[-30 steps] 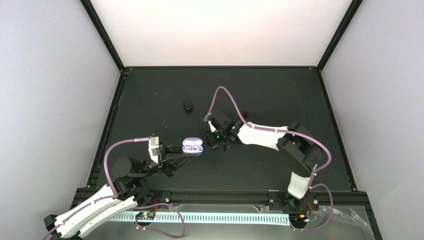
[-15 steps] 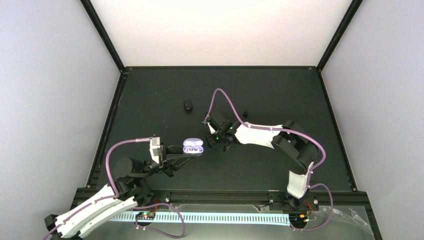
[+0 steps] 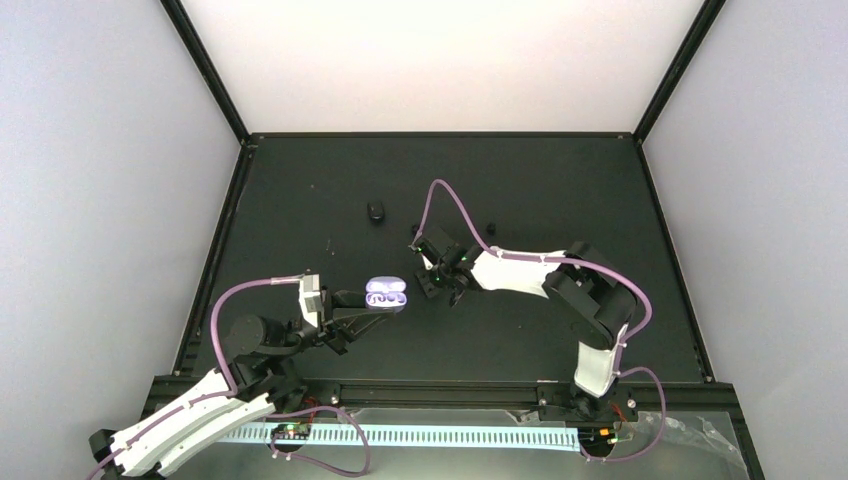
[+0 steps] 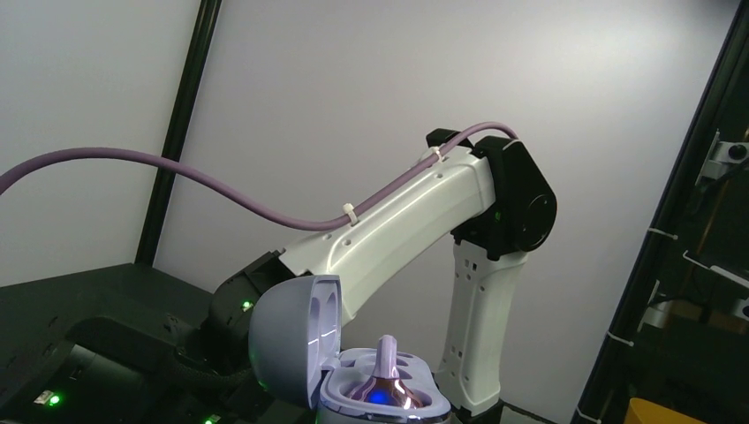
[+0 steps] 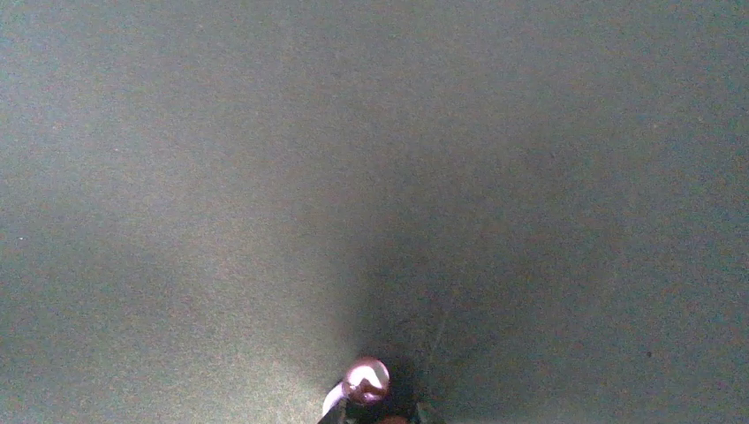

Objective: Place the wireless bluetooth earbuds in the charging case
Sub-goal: Pick up the earbud from the center of the board.

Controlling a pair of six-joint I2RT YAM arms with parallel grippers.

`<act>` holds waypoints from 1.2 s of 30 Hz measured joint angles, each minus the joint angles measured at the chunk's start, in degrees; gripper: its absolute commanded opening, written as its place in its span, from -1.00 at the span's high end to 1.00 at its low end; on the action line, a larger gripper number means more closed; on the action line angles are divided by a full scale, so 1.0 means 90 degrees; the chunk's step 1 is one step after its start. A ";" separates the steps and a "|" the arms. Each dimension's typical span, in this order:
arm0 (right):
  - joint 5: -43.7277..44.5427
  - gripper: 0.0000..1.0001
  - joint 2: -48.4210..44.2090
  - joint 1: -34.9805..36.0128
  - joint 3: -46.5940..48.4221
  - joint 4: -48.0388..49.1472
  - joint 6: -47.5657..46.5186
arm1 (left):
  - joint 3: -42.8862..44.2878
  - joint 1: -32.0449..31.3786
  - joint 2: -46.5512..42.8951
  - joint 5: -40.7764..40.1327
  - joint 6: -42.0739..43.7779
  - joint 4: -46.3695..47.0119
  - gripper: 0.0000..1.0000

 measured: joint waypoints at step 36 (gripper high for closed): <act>-0.0498 0.45 -0.0780 0.0146 -0.0602 -0.0294 0.0049 | -0.0080 0.0000 -0.0199 0.0000 -0.0002 -0.0051 0.97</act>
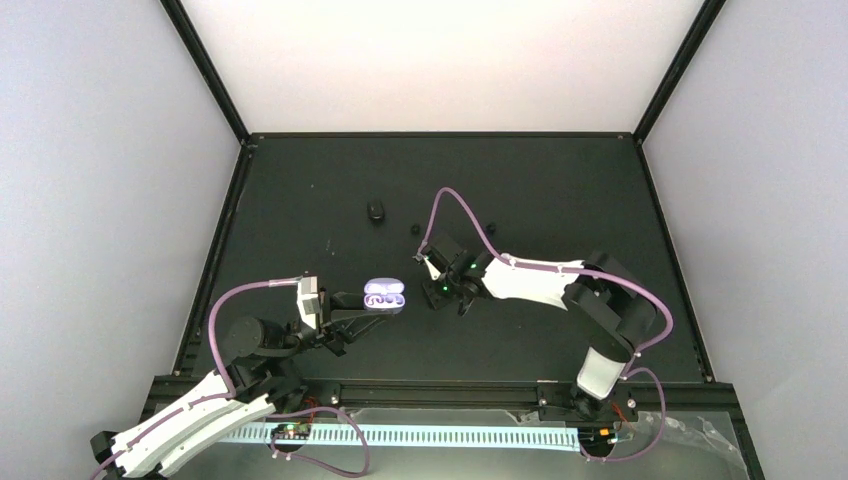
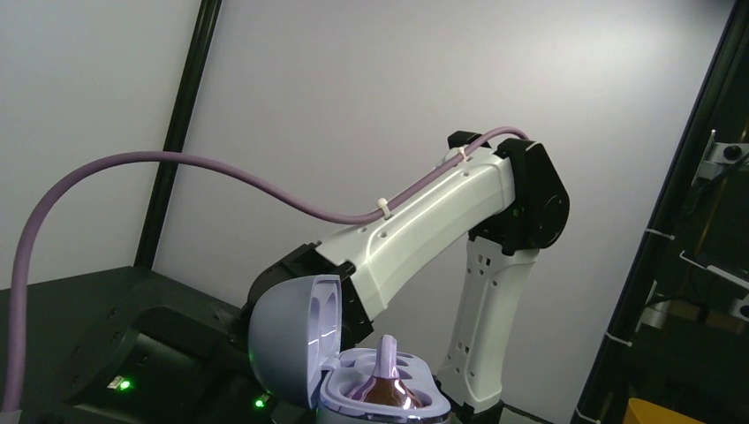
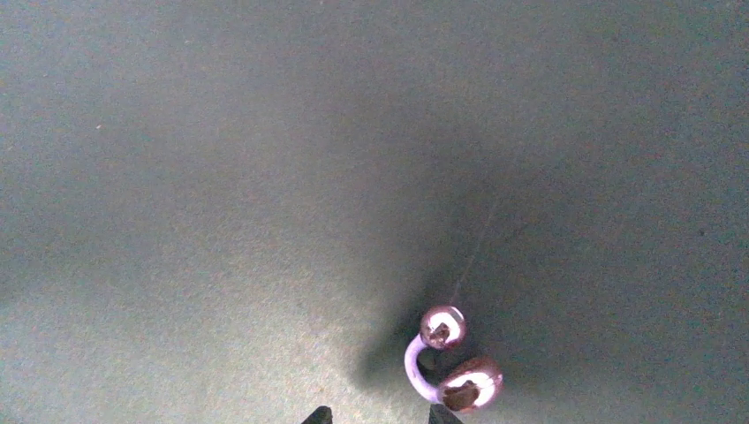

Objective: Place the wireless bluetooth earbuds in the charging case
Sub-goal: Pick up the earbud from the center of the board.

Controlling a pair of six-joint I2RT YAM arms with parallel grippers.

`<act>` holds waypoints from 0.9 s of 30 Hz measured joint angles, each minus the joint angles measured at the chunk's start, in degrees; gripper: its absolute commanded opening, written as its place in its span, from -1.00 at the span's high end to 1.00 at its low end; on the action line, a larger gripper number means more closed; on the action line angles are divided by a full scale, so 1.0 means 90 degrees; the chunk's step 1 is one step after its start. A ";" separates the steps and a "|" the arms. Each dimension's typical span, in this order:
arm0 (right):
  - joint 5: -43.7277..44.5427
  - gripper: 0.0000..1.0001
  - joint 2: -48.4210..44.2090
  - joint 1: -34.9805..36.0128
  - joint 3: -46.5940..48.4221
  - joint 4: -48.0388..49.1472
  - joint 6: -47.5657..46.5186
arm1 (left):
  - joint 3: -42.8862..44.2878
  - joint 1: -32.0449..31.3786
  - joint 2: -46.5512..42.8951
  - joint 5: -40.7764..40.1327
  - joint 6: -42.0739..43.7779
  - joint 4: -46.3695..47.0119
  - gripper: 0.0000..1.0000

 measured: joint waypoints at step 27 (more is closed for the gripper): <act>0.0682 0.29 -0.0073 -0.0002 0.0185 0.0163 0.0228 | 0.0000 0.0000 -0.0053 -0.0005 0.0005 -0.0044 0.97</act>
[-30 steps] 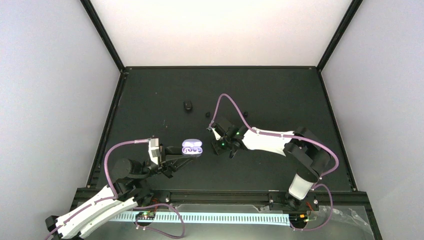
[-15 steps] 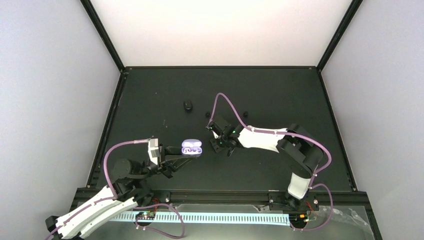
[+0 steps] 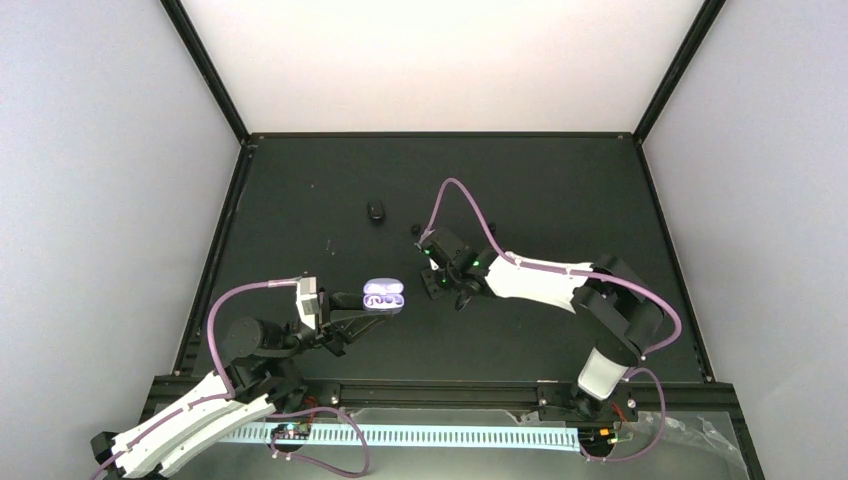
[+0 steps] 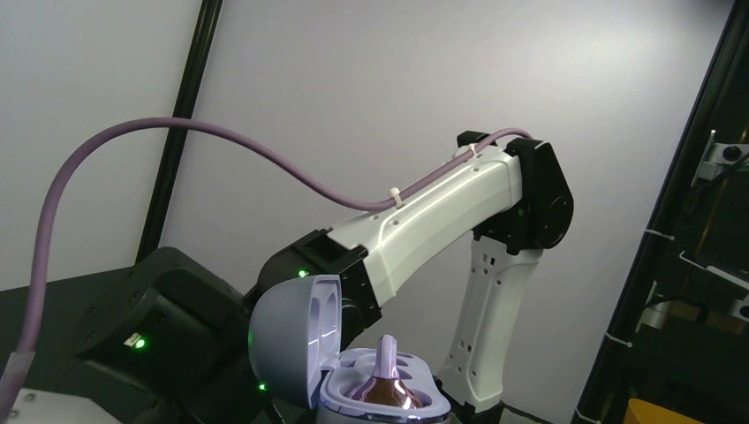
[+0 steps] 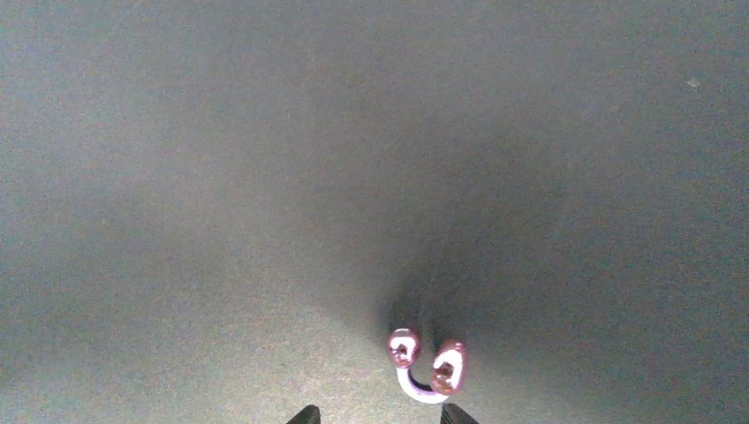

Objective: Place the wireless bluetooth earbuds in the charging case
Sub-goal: Pick up the earbud from the center of the board.

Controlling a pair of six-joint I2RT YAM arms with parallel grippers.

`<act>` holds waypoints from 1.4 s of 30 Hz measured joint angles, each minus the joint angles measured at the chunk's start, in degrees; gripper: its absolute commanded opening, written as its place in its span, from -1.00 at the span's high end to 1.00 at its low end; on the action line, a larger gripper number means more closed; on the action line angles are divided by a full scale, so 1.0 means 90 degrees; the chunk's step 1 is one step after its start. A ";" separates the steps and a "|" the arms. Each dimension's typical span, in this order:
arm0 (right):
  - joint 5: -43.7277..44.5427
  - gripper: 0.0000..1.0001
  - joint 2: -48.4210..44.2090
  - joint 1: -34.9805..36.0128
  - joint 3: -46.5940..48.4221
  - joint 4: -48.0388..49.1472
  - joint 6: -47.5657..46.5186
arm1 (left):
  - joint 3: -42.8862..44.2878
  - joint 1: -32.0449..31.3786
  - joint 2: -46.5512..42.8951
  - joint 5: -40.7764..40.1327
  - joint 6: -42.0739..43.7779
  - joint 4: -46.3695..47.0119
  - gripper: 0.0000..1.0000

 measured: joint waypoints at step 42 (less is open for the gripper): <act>-0.0117 0.28 0.0287 0.0121 0.0221 0.0022 0.0823 | 0.0000 0.0000 -0.0068 -0.0010 -0.0002 -0.0100 0.97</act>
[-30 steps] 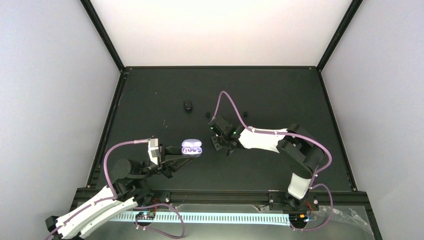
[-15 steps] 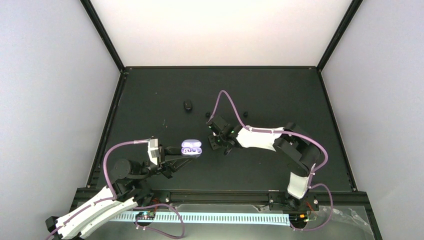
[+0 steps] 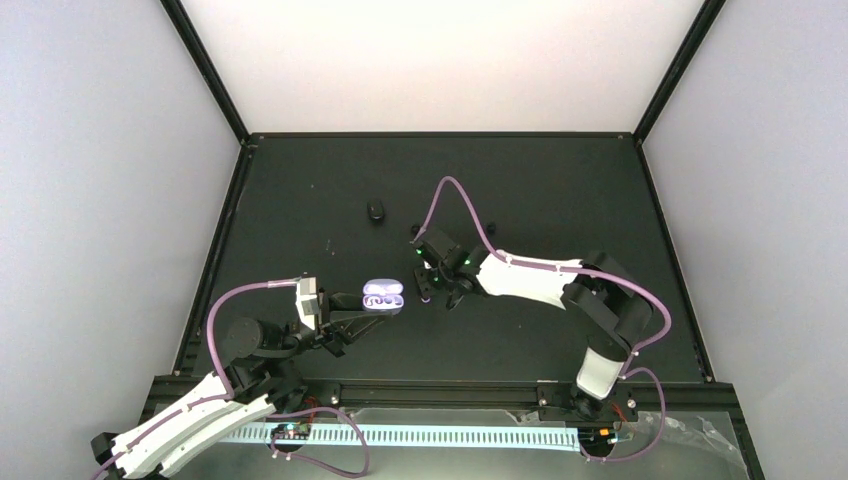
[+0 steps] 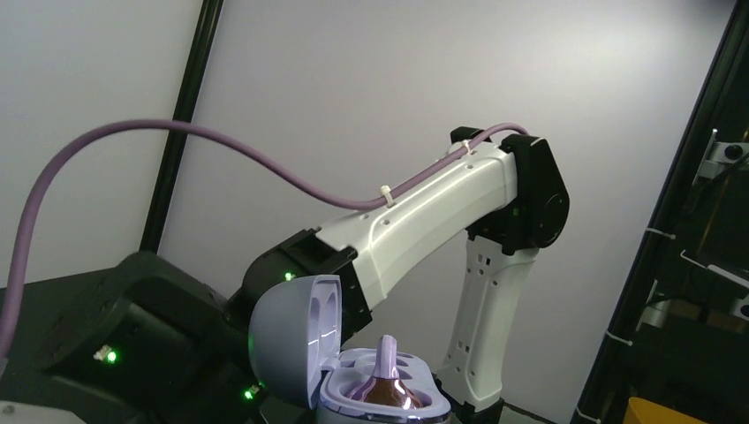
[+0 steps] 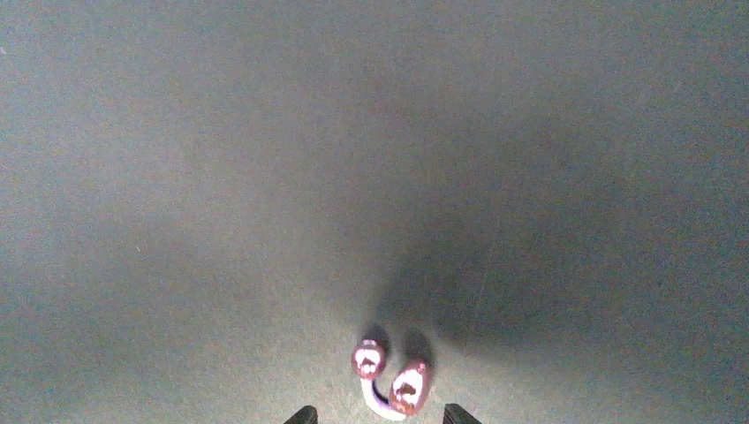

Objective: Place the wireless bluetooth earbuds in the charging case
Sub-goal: Pick up the earbud from the center of the board.

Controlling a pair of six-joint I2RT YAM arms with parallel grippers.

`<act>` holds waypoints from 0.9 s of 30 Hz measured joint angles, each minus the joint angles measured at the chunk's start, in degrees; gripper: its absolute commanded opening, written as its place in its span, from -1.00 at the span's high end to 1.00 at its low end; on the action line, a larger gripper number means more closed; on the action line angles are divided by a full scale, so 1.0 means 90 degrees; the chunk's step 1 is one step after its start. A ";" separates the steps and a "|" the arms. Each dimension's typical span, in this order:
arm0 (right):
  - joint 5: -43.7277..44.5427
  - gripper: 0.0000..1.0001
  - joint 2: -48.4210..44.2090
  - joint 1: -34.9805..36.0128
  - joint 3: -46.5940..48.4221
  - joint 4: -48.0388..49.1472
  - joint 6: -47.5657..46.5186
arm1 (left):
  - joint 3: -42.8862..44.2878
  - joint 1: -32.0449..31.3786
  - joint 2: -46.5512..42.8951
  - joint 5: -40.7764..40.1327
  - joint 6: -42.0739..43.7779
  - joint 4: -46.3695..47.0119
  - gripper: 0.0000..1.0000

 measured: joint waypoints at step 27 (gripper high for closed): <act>-0.0243 0.34 0.0605 -0.0087 0.0236 0.0209 -0.0634 | 0.0000 0.0000 -0.0095 -0.0002 0.0000 -0.0046 0.97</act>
